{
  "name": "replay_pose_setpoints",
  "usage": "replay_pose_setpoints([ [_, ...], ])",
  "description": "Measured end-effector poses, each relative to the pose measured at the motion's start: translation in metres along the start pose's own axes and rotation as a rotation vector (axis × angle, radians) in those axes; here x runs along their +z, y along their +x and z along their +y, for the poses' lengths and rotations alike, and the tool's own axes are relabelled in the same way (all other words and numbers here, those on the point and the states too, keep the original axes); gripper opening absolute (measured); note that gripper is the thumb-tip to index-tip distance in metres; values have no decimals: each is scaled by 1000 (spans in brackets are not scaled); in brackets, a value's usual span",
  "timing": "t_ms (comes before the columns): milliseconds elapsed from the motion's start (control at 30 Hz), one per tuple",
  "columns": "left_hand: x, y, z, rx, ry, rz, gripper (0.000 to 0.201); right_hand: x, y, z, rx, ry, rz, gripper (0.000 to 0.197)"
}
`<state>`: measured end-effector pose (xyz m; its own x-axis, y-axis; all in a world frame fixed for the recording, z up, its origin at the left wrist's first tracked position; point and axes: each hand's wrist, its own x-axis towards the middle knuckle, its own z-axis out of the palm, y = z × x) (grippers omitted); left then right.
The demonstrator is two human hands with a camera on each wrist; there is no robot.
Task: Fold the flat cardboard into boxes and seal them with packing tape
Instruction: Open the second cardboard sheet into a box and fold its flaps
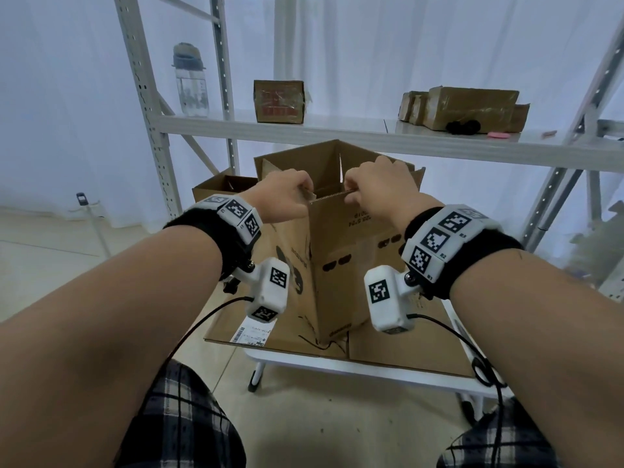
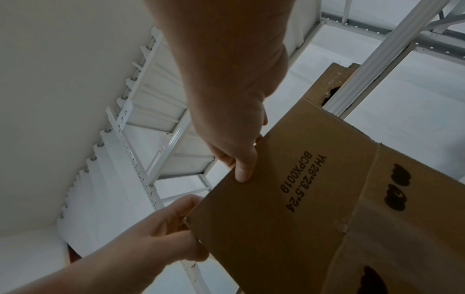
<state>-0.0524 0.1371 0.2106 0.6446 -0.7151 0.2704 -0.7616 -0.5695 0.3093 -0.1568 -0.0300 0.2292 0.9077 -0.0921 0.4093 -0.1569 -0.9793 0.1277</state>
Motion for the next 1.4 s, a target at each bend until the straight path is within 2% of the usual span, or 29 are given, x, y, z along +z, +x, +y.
replay_pose_setpoints([
  [100, -3, -3, -2, -30, 85, -94, 47, 1, 3, -4, 15, -16, -7, 18],
  [167, -4, -2, -5, -46, 101, -111, 46, 3, 4, -5, 32, -19, -8, 24],
  [233, -4, -1, -8, -53, 84, -68, 43, 5, 5, -5, 45, 3, 5, 28],
  [367, 1, -1, -15, -66, 61, 25, 51, 8, 11, -4, 42, 86, 16, 38],
  [500, 3, 2, -21, -93, 84, 79, 45, 10, 12, 13, 78, 104, -11, 40],
  [600, 5, 4, -30, -139, 54, 158, 48, 15, 7, 31, 145, 53, -27, 43],
  [833, 24, 8, -35, -238, 83, 344, 49, 32, -1, 48, 318, -35, 79, 69],
  [900, 29, 9, -33, -302, 153, 363, 56, 37, -2, 53, 351, 35, 77, 68],
  [967, 35, 8, -28, -325, 319, 376, 61, 42, -4, 55, 363, 122, 91, 66],
  [1067, 42, 8, -18, -217, 627, 358, 68, 51, -8, 55, 341, 124, 96, 68],
  [1133, 47, 9, -10, -78, 817, 298, 58, 59, -12, 54, 302, 44, 86, 61],
  [1200, 52, 10, -3, 6, 904, 234, 47, 66, -15, 53, 287, -35, 73, 58],
  [1300, 64, 7, 5, 39, 1005, 153, 37, 73, -19, 50, 293, -135, 66, 55],
  [1400, 72, 1, 4, 22, 1055, 78, 37, 75, -21, 50, 291, -239, 37, 50],
])
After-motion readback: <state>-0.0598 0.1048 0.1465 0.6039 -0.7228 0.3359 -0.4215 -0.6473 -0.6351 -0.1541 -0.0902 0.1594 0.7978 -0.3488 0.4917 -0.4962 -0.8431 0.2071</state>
